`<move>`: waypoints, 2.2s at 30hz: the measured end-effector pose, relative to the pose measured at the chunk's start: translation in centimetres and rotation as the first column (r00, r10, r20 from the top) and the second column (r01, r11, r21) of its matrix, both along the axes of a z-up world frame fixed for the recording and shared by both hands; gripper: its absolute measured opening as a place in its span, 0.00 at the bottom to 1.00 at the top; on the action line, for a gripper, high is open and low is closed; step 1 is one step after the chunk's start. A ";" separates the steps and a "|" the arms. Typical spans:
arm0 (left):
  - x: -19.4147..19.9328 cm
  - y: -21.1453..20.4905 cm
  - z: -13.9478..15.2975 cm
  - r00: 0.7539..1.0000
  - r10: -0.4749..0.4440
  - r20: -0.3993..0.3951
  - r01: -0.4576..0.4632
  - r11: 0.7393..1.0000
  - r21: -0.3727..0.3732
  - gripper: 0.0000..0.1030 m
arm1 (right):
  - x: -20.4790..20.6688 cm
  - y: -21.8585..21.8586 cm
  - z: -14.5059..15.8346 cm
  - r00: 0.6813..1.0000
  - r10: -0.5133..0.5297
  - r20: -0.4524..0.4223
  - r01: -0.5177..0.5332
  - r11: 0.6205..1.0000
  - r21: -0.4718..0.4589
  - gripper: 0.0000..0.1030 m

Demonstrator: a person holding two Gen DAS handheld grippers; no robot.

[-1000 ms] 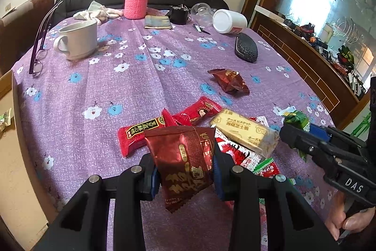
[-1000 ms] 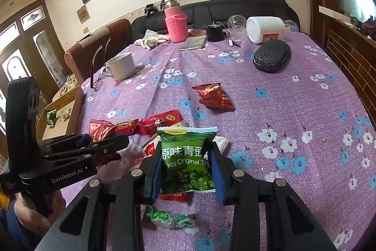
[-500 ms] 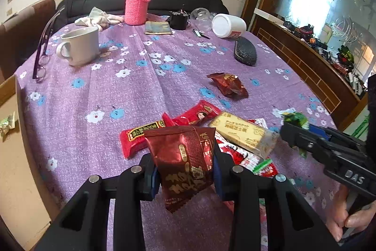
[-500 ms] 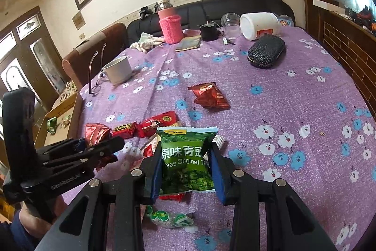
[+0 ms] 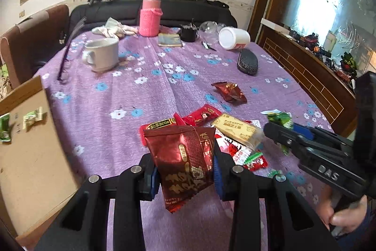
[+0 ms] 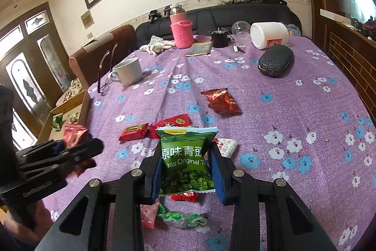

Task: Organize snacks
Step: 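Carry the dark red bag and green pea bag over the cardboard box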

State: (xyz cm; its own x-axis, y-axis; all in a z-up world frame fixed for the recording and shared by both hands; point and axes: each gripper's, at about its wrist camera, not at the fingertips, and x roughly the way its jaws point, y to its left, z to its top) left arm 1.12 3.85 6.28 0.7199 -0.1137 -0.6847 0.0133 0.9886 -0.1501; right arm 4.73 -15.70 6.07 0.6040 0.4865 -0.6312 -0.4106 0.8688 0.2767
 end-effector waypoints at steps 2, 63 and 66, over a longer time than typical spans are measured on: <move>-0.9 0.3 0.5 1.000 0.004 0.013 -0.004 1.000 0.000 0.34 | -0.2 0.2 0.1 1.000 0.003 0.012 -0.003 1.000 -0.004 0.38; -10.1 25.8 -2.3 0.850 0.526 -0.040 -0.527 0.844 -0.102 0.34 | -1.2 32.7 -1.3 0.869 0.422 -0.259 -0.417 0.906 0.075 0.39; -9.7 26.1 -2.4 0.849 0.526 -0.054 -0.528 0.843 -0.104 0.34 | -0.2 33.7 -1.8 0.869 0.407 -0.280 -0.405 0.912 0.068 0.39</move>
State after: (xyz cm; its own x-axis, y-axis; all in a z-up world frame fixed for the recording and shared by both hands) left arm -8.62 29.98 3.83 0.6774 0.2030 -0.7070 -0.5096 0.8226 -0.2521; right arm 4.53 18.00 4.27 0.1494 0.6550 -0.7407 -0.6308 0.6401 0.4387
